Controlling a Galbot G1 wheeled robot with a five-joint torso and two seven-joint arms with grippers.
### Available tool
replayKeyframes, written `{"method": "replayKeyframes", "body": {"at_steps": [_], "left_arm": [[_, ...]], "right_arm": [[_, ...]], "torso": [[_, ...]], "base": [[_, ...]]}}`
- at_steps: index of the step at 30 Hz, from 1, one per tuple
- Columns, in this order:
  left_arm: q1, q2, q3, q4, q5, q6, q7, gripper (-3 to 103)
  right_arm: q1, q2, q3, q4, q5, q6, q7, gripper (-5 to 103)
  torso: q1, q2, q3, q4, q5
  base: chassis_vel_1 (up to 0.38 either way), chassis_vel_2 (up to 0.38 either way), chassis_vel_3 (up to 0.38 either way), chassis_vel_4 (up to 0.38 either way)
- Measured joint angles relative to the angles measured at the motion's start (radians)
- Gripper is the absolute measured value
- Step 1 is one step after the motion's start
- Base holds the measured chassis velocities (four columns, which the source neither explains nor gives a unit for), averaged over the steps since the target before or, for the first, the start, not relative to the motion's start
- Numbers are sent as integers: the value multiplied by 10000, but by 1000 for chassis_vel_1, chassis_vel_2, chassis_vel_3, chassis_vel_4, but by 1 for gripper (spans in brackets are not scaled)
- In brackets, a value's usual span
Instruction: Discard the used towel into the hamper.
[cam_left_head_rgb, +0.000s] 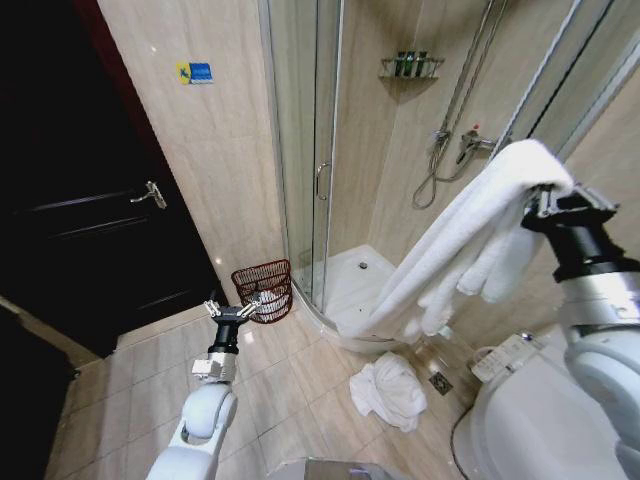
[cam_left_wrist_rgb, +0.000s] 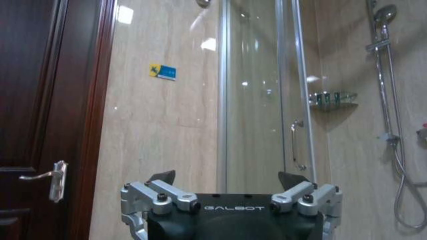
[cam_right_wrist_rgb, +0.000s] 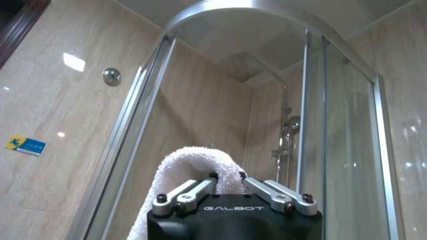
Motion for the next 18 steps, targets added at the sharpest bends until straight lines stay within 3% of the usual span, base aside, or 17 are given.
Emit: {"method": "replayKeyframes", "body": {"at_steps": [3,5,6,9,10,12,13,15,18], "left_arm": [[-9,31,1,-25,-1,36,8,100],[-124,43,8,-37,-2,151,34,100],[-124,43,8,-37,-2,151,34,100],[-294,-10,36,-21,-6,237,51,100],[-294,-10,36,-21,-6,237,51,100],[-296,-47,105,14,6,241,70,100],[-296,-47,105,14,6,241,70,100],[-223,-55,153,15,26,232,93,100],[-197,-63,159,15,29,220,100,100]], "right_arm": [[204,-129,111,-253,-84,-22,-174,3],[672,-935,677,-761,372,-100,-85,3],[672,-935,677,-761,372,-100,-85,3],[1304,-2623,1655,-1193,1689,-261,204,3],[1304,-2623,1655,-1193,1689,-261,204,3],[1417,-3699,2591,-1368,2425,-280,190,3],[1417,-3699,2591,-1368,2425,-280,190,3],[1440,-4743,3537,-1662,3309,-301,403,3],[1465,-5264,4034,-1987,3708,-302,454,3]], "torso": [[-1,0,0,-1,3],[0,0,0,4,-1],[0,0,0,4,-1],[1,0,0,4,-9],[1,0,0,4,-9],[2,-1,1,2,-5],[2,-1,1,2,-5],[1,0,0,-1,-9],[0,1,-1,1,-7]], "base": [[0,0,0,0],[0,0,0,0],[0,0,0,0],[0,0,0,0],[0,0,0,0],[0,0,0,0],[0,0,0,0],[0,0,0,0],[0,0,0,0]]}}
